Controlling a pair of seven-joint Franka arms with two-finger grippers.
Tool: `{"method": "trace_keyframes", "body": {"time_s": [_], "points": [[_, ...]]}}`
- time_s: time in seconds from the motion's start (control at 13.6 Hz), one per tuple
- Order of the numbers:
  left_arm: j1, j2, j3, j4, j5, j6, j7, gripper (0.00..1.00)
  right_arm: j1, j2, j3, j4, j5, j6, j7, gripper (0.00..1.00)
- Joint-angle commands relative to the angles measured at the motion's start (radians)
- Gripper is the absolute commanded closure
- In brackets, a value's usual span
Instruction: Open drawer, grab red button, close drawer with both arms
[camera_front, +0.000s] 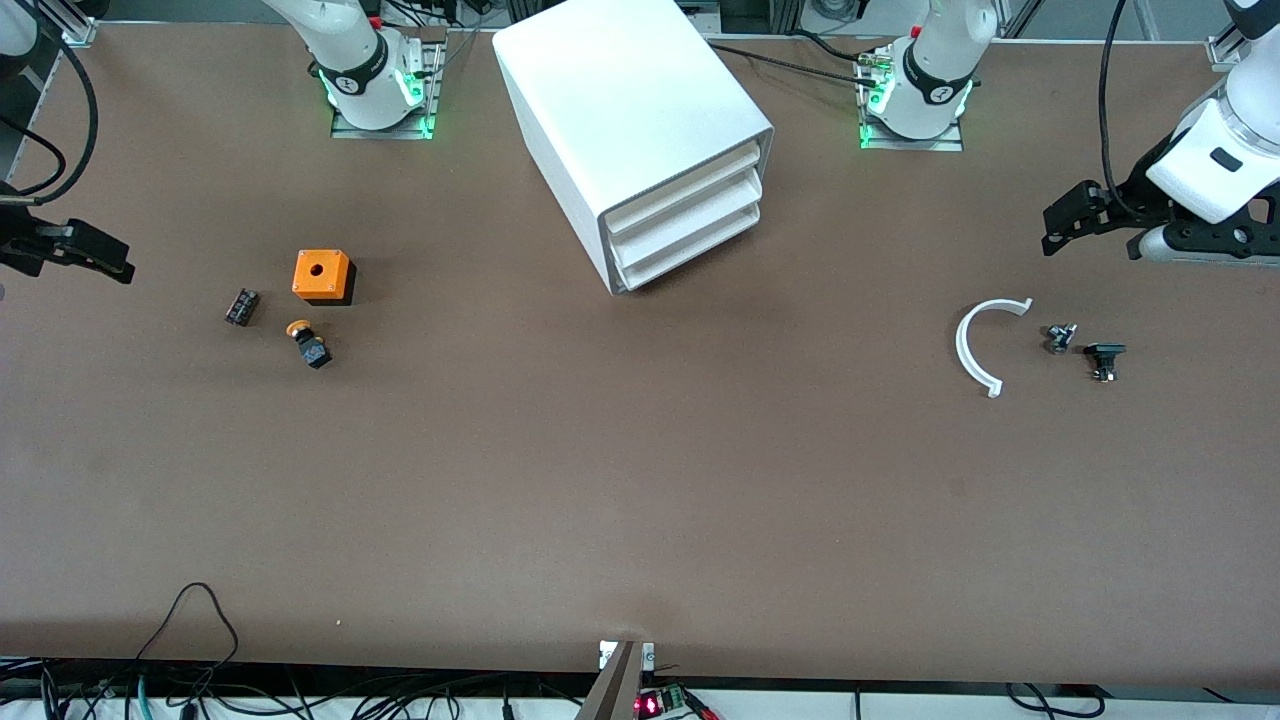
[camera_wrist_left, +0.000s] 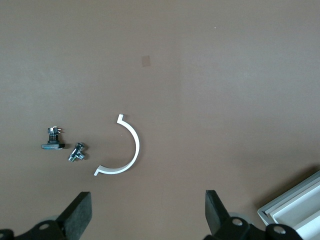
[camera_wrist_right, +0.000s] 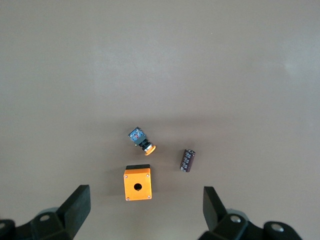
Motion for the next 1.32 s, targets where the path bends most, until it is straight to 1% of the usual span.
{"method": "trace_keyframes", "body": {"time_s": [0.0,0.15,0.59,0.66,0.88,1.03,1.1,1.25], "points": [[0.0,0.014,-0.003,0.029,0.011,0.001,0.02,0.0,0.009,-0.066,-0.008,-0.079,0.017,0.035,0.009,0.0],[0.0,0.02,0.002,0.051,0.008,-0.001,0.016,0.0,0.009,-0.064,-0.008,-0.078,0.018,0.036,0.013,0.0],[0.0,0.025,0.002,0.063,-0.005,-0.011,0.007,0.0,0.007,-0.055,-0.009,-0.07,0.017,0.022,-0.002,0.0],[-0.001,0.051,-0.004,0.063,-0.002,-0.015,0.003,0.0,0.009,-0.055,-0.008,-0.069,0.017,0.022,-0.002,0.0],[-0.014,0.088,-0.012,0.065,0.006,-0.018,0.013,0.0,0.009,-0.053,-0.006,-0.066,0.018,0.021,-0.001,0.0],[-0.027,0.17,-0.019,0.048,-0.001,-0.015,0.016,0.0,0.009,-0.052,-0.004,-0.063,0.018,0.022,0.004,0.0],[-0.032,0.192,-0.026,0.042,-0.003,-0.021,0.019,0.0,0.009,-0.05,-0.004,-0.064,0.018,0.022,0.004,0.0],[-0.047,0.233,-0.067,0.019,-0.024,-0.018,0.019,0.0,0.009,-0.037,-0.003,-0.064,0.018,0.025,0.004,0.0]]}}
